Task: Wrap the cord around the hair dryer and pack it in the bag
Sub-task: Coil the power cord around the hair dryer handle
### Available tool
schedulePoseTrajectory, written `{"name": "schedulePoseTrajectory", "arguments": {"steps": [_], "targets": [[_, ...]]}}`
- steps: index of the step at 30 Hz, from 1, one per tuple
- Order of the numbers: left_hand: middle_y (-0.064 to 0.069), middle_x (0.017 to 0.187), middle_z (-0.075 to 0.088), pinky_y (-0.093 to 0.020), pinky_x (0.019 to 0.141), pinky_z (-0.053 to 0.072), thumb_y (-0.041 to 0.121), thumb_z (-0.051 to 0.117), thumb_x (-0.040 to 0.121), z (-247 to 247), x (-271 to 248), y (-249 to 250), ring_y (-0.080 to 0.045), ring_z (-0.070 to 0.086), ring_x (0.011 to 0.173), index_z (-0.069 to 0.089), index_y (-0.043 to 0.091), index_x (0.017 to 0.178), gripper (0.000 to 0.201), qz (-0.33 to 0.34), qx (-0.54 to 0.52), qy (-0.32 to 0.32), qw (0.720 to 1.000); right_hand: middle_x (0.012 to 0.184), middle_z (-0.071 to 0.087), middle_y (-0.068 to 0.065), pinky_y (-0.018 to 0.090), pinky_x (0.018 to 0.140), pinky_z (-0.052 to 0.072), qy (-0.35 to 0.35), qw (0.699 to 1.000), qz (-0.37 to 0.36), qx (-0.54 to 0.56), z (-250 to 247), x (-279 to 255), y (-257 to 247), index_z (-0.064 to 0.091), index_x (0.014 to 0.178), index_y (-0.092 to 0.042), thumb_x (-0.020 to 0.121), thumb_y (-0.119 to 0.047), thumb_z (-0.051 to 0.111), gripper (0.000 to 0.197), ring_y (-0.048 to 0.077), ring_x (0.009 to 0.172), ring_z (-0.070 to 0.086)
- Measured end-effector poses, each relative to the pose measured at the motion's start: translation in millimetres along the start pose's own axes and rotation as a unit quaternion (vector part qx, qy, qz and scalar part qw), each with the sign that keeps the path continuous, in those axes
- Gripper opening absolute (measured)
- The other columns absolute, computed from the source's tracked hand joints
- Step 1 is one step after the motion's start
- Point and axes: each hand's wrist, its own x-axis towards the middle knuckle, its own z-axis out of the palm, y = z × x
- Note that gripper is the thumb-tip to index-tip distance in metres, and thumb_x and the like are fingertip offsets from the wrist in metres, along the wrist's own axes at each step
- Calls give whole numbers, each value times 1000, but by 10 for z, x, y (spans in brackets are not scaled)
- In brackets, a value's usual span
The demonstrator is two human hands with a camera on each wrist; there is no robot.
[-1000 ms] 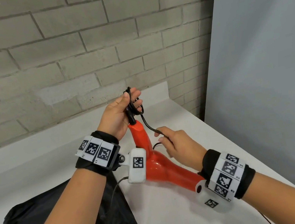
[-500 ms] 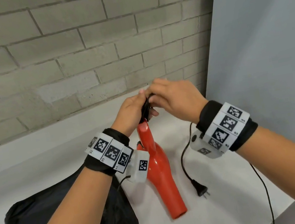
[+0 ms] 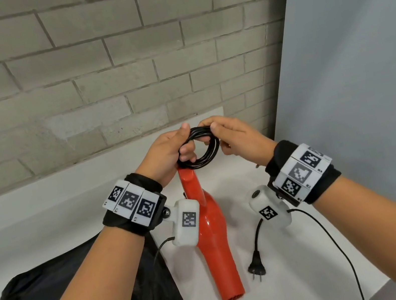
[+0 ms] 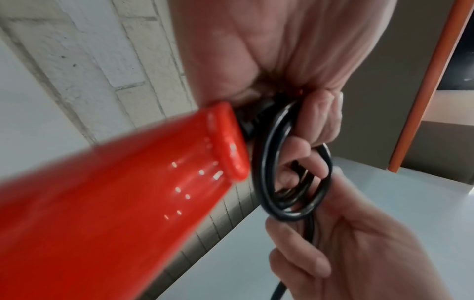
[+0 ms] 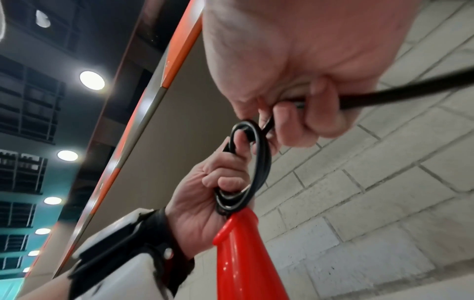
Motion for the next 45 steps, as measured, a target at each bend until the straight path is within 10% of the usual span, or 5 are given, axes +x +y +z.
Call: {"name": "schedulePoseTrajectory", "arguments": {"steps": [24, 27, 31, 38, 45], "targets": [[14, 59, 57, -13, 61, 42, 21, 42, 86, 41, -80, -267, 0, 48, 58, 59, 24, 105, 26, 176, 59, 108, 977, 67, 46, -10, 9, 59, 34, 109, 979, -69, -159, 144, 63, 37, 51, 93, -14, 95, -16, 36, 15, 6, 64, 44], [13, 63, 58, -14, 64, 44, 16, 43, 82, -8, -80, -238, -2, 50, 63, 54, 18, 112, 32, 137, -1, 40, 990, 67, 49, -4, 17, 59, 36, 142, 971, -86, -170, 150, 51, 46, 54, 105, -10, 89, -24, 32, 31, 10, 62, 47], [12, 65, 58, -15, 67, 45, 15, 43, 84, -56, -84, -230, -3, 52, 64, 52, 20, 116, 34, 137, 10, 23, 990, 83, 53, -2, 0, 70, 33, 119, 949, -152, -251, 124, 27, 66, 49, 127, -6, 93, -15, 36, 37, 1, 69, 41], [13, 60, 54, -14, 61, 42, 22, 39, 88, -62, -91, -246, -3, 47, 57, 53, 17, 118, 33, 140, 23, 49, 989, 111, 57, 18, 33, 81, 41, 76, 922, -112, -362, 96, 57, 50, 50, 121, -1, 97, -15, 38, 30, 34, 95, 57], [13, 64, 57, -14, 66, 43, 15, 43, 85, -84, -99, -255, -2, 49, 61, 54, 18, 115, 32, 134, 20, 39, 990, 82, 50, 5, 24, 63, 27, 81, 941, -85, -319, 111, 122, 35, 54, 105, 0, 97, -14, 36, 24, 21, 76, 47]]}}
